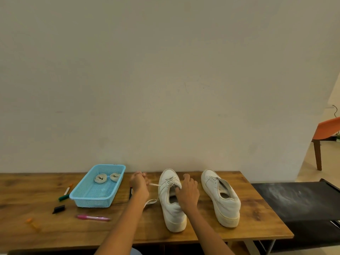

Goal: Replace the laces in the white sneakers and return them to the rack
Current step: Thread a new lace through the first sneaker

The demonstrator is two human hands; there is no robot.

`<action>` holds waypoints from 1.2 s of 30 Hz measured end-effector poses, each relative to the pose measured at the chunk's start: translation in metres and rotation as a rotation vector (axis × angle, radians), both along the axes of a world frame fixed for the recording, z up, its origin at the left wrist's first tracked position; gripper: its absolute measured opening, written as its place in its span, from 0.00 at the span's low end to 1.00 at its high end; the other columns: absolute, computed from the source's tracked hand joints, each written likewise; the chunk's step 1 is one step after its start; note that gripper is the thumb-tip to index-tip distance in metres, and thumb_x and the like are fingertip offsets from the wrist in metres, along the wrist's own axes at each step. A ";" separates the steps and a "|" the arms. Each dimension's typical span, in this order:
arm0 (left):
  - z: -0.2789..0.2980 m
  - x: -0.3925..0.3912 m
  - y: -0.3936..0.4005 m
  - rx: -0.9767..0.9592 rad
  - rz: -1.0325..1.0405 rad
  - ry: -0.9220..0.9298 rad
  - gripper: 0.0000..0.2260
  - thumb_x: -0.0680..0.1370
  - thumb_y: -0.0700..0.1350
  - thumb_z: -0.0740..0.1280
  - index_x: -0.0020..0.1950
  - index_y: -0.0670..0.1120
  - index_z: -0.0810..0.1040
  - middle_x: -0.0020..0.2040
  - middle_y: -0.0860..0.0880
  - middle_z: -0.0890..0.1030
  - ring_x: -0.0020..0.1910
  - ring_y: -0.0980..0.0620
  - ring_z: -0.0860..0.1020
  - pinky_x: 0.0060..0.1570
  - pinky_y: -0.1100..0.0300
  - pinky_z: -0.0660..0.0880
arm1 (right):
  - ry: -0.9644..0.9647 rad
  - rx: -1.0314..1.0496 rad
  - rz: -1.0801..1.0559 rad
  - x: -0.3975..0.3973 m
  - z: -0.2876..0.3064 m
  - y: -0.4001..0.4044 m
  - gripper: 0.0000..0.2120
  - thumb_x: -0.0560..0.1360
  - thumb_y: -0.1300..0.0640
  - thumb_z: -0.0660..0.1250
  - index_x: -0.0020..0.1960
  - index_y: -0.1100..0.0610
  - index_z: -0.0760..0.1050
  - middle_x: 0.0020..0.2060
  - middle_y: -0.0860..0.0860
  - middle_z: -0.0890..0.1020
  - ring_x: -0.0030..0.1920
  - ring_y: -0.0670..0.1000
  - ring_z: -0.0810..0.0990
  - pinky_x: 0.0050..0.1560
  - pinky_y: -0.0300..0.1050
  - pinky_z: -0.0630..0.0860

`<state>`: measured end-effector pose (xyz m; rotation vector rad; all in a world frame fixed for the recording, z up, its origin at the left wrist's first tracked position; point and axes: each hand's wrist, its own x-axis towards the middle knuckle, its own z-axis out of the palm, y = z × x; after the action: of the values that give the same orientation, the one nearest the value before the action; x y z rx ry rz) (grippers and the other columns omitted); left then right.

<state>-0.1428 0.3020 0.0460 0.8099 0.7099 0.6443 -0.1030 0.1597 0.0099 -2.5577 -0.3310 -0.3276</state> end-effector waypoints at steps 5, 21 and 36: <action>-0.029 -0.005 -0.006 0.823 -0.140 0.475 0.11 0.82 0.46 0.55 0.48 0.41 0.72 0.40 0.47 0.74 0.39 0.49 0.72 0.38 0.57 0.68 | 0.002 0.013 0.015 -0.002 0.000 0.002 0.17 0.77 0.55 0.61 0.64 0.54 0.65 0.58 0.51 0.75 0.58 0.52 0.72 0.53 0.42 0.73; -0.070 0.009 -0.029 1.316 -0.335 0.839 0.09 0.79 0.53 0.62 0.50 0.49 0.76 0.49 0.52 0.71 0.54 0.49 0.73 0.50 0.58 0.71 | -0.094 0.048 0.101 0.002 -0.003 0.003 0.18 0.76 0.66 0.57 0.65 0.55 0.70 0.56 0.53 0.76 0.57 0.53 0.71 0.51 0.41 0.70; 0.031 -0.013 -0.003 0.110 -0.260 -0.004 0.08 0.78 0.39 0.61 0.40 0.39 0.76 0.38 0.44 0.78 0.36 0.50 0.77 0.37 0.59 0.76 | 0.184 0.659 0.314 -0.010 0.048 0.021 0.16 0.80 0.51 0.58 0.64 0.57 0.68 0.42 0.52 0.81 0.41 0.48 0.79 0.45 0.42 0.74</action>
<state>-0.1557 0.2993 0.0768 0.9839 0.5569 0.4523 -0.1131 0.1809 0.0575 -1.8382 -0.4580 -0.0614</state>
